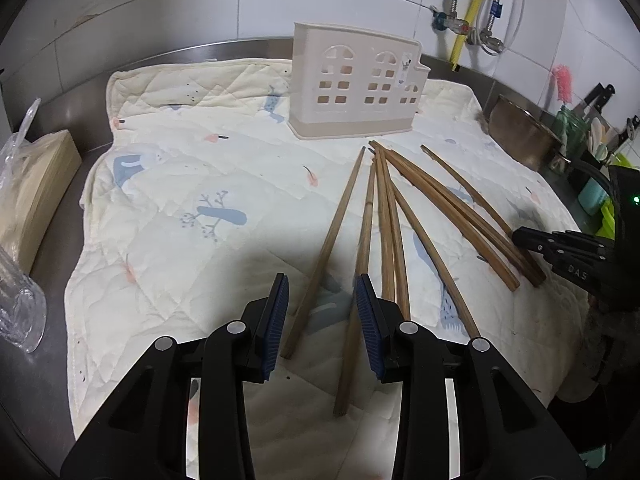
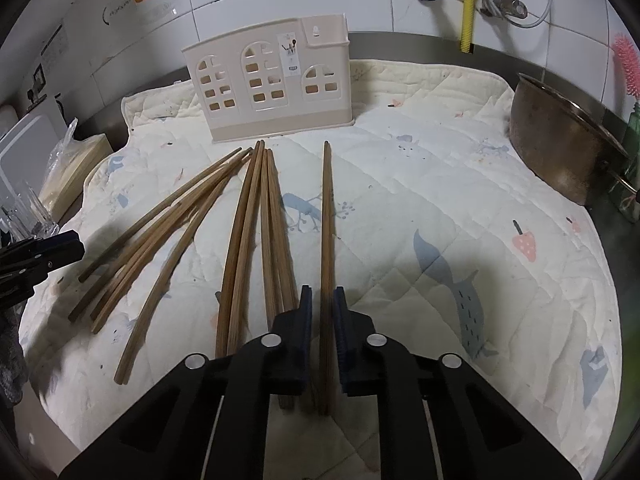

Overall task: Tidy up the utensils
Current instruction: 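Close the right tool on a wooden chopstick while the left tool grasps another chopstick, then lift the chopstick in the right tool toward the white holder while the left tool lifts its chopstick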

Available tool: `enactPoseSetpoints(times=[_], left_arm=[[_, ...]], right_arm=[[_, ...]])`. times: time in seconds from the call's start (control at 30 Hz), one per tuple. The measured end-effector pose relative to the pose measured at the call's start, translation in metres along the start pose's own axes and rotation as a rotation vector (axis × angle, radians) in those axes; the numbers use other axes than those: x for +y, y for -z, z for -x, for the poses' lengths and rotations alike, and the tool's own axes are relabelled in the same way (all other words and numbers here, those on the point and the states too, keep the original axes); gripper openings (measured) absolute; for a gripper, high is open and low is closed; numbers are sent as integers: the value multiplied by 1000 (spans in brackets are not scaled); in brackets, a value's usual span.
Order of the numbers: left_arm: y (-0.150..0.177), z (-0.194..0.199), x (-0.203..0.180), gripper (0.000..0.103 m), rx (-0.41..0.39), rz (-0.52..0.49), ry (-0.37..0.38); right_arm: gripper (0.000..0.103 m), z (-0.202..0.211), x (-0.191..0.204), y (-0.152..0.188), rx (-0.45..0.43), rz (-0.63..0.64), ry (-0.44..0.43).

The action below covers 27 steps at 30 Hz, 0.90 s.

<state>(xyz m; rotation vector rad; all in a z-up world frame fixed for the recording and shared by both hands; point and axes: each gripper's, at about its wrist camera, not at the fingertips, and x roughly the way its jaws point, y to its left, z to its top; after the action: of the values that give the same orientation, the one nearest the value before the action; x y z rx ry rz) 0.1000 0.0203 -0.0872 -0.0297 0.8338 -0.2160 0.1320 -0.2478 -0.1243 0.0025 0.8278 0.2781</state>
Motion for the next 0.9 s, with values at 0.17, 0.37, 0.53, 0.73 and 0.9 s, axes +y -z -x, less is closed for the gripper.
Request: enactPoseSetpoints(times=[0.17, 0.37, 0.53, 0.73, 0.9], left_arm=[[-1, -9, -3, 35, 19, -19, 8], [-3, -23, 1, 24, 51, -7, 14], [-3, -33, 7, 23, 75, 8, 8], [-2, -40, 5, 16, 86, -9, -8], [-2, -37, 4, 8, 79, -16, -12]], right_arm=[[8, -7, 1, 0, 17, 8, 9], [8, -8, 3, 1, 18, 20, 21], [8, -8, 4, 1, 21, 28, 25], [9, -10, 5, 1, 21, 36, 29], [8, -10, 5, 1, 19, 35, 34]])
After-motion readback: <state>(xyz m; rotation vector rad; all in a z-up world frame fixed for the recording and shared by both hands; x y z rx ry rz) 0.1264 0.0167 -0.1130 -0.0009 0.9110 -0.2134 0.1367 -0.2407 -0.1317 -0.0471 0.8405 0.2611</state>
